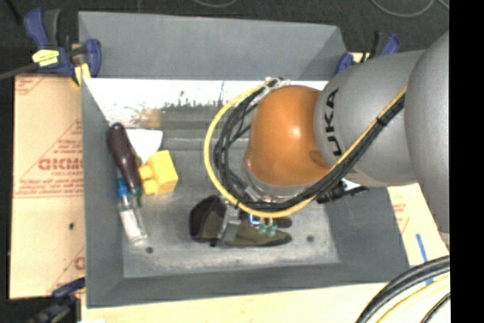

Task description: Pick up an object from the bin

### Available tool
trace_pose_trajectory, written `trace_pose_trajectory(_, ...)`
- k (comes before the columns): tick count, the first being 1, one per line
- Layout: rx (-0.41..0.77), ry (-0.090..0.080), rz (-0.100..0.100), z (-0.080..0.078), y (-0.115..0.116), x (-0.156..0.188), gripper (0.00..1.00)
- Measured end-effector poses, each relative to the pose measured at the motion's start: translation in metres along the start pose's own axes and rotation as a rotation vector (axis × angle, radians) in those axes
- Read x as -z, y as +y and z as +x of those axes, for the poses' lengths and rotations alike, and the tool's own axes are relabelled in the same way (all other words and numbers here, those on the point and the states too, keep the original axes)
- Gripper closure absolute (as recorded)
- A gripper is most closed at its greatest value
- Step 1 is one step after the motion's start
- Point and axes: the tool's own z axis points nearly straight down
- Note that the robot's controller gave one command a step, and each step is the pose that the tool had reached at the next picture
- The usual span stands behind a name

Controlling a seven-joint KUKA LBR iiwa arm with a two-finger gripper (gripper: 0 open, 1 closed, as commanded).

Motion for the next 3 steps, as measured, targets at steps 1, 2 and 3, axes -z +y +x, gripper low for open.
trace_pose_trajectory(1,-0.011,-0.012,-0.001,-0.012,-0.007,-0.026,1.00)
trace_pose_trajectory(2,-0.016,0.015,0.005,-0.004,-0.012,-0.017,1.00)
trace_pose_trajectory(3,-0.027,-0.021,-0.004,-0.015,-0.016,-0.005,1.00)
